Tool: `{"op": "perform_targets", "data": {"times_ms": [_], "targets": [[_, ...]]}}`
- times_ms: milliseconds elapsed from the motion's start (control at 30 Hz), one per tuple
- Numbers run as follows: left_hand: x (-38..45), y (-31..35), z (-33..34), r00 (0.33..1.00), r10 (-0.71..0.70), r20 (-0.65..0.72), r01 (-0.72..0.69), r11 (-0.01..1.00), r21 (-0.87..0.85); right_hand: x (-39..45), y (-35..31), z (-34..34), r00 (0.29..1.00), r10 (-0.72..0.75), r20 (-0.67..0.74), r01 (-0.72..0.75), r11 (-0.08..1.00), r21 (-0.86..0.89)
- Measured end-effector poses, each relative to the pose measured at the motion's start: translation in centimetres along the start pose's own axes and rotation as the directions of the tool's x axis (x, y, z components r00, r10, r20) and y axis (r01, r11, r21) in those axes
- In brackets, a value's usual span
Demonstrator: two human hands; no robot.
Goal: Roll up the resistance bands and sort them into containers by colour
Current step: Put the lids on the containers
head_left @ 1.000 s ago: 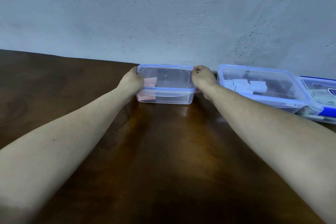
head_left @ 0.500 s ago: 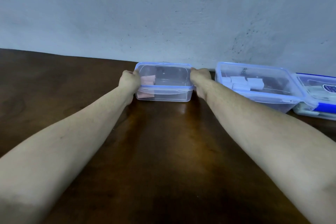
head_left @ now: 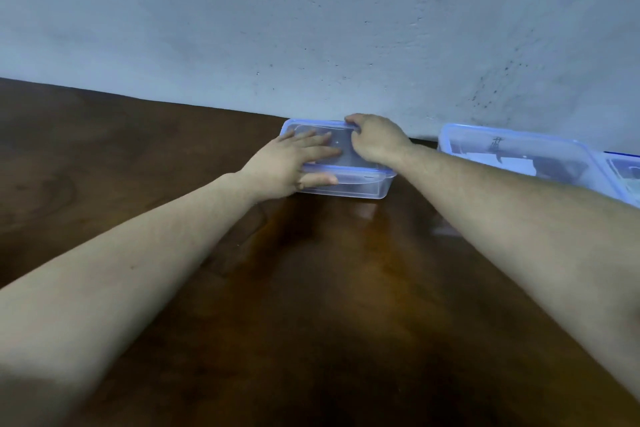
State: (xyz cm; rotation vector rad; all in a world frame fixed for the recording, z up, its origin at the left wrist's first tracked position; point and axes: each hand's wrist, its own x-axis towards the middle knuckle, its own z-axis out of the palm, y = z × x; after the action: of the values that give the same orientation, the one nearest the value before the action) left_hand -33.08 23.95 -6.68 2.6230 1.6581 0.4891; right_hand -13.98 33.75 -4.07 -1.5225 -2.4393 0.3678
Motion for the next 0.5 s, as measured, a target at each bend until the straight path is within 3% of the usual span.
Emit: {"op": "perform_targets", "data": {"times_ms": [100, 300, 400, 500], "targets": [[-0.2, -1.0, 1.0, 0.997, 0.025, -0.069, -0.023, 0.999, 0.032, 1.4, 0.0, 0.4, 0.999, -0.052, 0.013, 0.053, 0.996, -0.077], [0.1, -1.1, 2.6, 0.945, 0.155, -0.288, -0.100, 0.975, 0.198, 2.8, -0.2, 1.1, 1.000, -0.012, 0.010, 0.013, 0.996, -0.094], [0.2, -1.1, 2.9, 0.928, 0.187, -0.322, -0.114, 0.966, 0.233, 3.1, -0.3, 1.1, 1.000, 0.013, 0.022, -0.011, 0.995, -0.102], [0.4, -1.3, 2.3, 0.941, 0.208, -0.268, -0.139, 0.957, 0.257, 3.3, -0.2, 1.1, 1.000, 0.022, 0.013, -0.021, 0.994, -0.106]]}}
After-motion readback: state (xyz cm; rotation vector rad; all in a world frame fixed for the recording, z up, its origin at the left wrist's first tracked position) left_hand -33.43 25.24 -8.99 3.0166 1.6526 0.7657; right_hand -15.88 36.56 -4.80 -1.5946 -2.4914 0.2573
